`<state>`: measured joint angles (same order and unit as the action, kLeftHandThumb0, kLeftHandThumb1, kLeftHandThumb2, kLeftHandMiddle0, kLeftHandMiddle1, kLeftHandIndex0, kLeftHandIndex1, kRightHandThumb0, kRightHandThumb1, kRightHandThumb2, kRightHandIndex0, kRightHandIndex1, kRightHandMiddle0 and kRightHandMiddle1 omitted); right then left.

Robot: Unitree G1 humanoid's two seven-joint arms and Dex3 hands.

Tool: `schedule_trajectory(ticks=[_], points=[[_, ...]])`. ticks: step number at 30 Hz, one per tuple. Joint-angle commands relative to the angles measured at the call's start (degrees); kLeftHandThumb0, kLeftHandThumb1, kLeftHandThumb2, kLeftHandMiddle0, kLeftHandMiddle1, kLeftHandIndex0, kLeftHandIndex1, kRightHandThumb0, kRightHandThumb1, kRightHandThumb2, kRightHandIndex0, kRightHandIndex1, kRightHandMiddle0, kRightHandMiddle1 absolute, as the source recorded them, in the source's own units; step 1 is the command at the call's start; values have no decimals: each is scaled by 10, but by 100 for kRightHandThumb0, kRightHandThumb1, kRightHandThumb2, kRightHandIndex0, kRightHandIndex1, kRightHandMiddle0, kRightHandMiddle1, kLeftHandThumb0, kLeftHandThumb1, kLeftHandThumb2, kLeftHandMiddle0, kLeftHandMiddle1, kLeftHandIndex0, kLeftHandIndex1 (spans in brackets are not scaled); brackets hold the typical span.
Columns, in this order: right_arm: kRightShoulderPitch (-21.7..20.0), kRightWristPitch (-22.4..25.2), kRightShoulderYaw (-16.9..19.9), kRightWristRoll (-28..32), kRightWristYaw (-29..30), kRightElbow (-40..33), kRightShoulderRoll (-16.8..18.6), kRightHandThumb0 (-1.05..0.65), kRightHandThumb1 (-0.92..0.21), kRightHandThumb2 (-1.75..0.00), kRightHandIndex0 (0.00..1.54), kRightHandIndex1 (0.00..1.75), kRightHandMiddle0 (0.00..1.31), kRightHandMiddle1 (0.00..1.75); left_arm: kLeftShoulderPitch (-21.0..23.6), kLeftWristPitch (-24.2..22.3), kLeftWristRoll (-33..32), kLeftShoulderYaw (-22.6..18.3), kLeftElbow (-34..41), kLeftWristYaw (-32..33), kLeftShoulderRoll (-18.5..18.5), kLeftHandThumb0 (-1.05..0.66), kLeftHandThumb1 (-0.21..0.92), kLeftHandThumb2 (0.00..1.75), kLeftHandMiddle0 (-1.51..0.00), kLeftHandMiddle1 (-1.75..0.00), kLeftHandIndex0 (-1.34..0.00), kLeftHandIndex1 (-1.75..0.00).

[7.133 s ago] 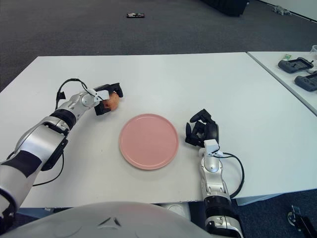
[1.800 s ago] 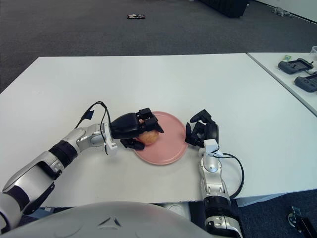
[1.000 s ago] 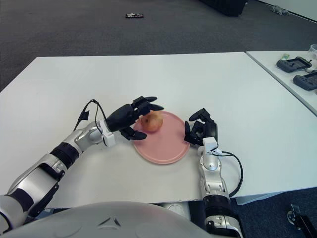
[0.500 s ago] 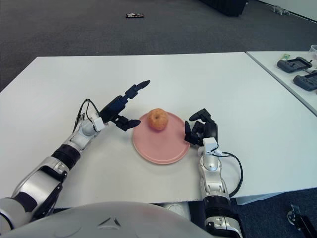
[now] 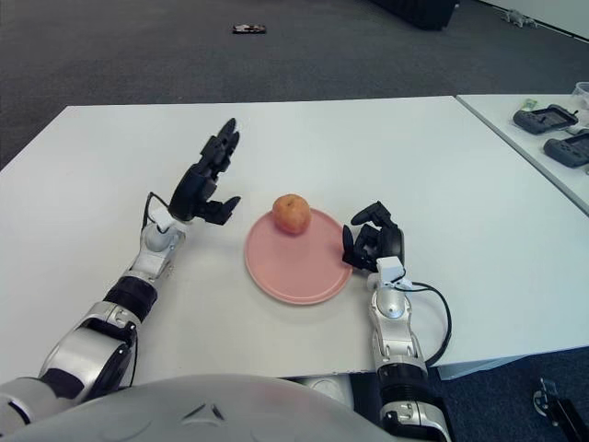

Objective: Put the apple into the plate.

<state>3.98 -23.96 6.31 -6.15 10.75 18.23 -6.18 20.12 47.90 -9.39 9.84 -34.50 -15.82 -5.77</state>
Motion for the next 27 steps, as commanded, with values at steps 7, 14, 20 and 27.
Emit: schedule_trajectory(ticks=[7,14,20,27], points=[[5,6,-2,-1,-6,18,0,-46,-39,-124,107,175,56,175,-46,-152,-164,-70,115,-55,34,-104,75,63,0,0,0,0],[2,-1,-2,2,-7,24,2,-46,-38,-125,108,175,56,175,-76,-207,-236,-131,145,-68,58,-102,91,69,0,0,-1,-1],[-3,-24,-7,-7,0,31,5,-46,-37,-126,109,175,57,175,-68,-226,-262,-199,83,-33,90,-87,92,82,-4,-4,0,-36],[-8,-32,-21,-24,17,33,15,-47,-36,-128,110,175,58,175,-59,-223,-209,-233,79,66,120,-67,84,98,-9,-105,-1,-124]])
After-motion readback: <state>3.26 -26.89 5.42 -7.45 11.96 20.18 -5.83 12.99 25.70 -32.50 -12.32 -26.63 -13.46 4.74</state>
